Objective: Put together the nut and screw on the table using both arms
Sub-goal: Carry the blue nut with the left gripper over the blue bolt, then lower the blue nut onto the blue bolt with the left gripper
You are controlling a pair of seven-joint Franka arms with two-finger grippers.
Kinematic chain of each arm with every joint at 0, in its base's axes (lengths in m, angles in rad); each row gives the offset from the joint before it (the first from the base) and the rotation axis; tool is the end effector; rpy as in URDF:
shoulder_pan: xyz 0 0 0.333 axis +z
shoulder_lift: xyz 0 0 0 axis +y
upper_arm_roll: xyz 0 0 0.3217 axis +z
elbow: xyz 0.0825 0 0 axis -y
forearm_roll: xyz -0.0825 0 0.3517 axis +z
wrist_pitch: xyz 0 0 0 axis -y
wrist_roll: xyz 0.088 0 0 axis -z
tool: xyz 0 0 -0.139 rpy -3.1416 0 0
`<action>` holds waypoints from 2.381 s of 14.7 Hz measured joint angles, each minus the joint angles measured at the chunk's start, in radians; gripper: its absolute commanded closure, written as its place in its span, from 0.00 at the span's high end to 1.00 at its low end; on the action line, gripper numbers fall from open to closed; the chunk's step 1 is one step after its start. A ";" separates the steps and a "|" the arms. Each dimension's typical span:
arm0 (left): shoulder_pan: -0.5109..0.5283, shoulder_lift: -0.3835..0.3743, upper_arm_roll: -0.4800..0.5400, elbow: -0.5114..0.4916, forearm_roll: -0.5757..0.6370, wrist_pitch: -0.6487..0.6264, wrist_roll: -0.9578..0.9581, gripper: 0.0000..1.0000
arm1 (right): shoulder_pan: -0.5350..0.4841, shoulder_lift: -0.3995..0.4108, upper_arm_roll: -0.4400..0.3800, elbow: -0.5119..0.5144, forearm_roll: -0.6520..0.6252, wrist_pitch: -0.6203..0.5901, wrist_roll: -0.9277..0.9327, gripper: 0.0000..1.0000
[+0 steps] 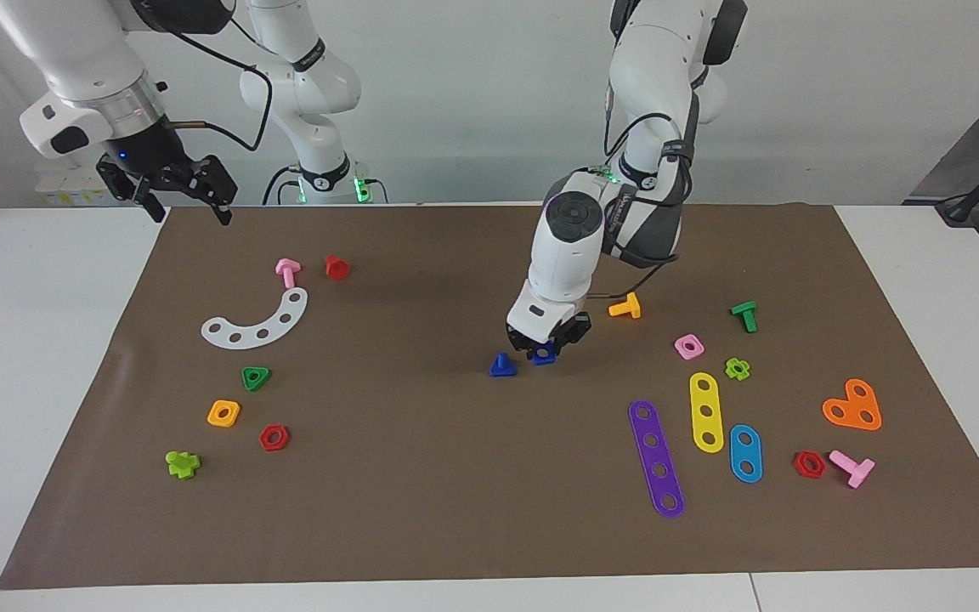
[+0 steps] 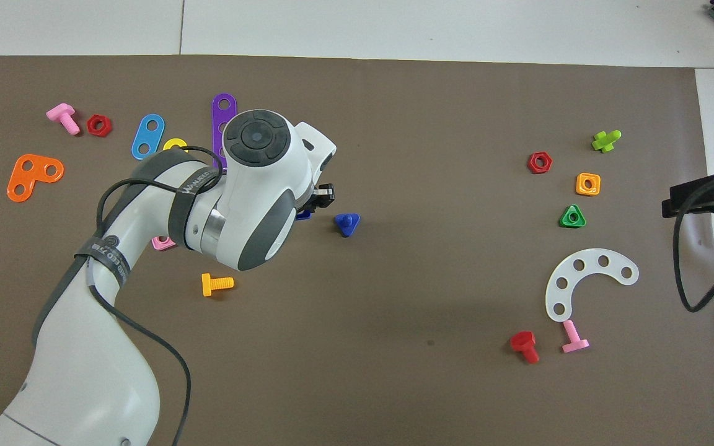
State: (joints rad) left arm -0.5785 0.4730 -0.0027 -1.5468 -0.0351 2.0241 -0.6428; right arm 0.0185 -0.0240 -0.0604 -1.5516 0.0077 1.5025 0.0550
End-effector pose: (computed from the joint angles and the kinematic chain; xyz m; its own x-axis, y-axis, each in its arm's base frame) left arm 0.5512 -0.3654 0.3649 0.9969 0.0769 -0.0165 0.0773 -0.9966 0.0287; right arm 0.5066 -0.0205 0.6130 0.9950 -0.0962 -0.0256 -0.0964 -0.9953 -0.0077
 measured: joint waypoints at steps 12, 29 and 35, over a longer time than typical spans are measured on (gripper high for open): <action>-0.067 0.066 -0.001 0.095 -0.011 -0.020 -0.047 0.21 | 0.000 0.000 0.000 -0.001 0.000 -0.001 0.000 1.00; -0.072 0.087 -0.001 0.092 -0.011 -0.029 -0.059 0.19 | 0.000 0.000 -0.001 -0.001 0.000 -0.001 0.000 1.00; -0.073 0.100 -0.001 0.091 -0.011 -0.018 -0.060 0.18 | 0.000 0.000 -0.001 -0.003 0.000 -0.001 0.000 1.00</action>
State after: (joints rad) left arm -0.6513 0.5733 -0.0037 -1.4557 -0.0463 2.0060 -0.7031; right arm 0.0181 -0.0239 -0.0613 -1.5549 0.0077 1.5018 0.0550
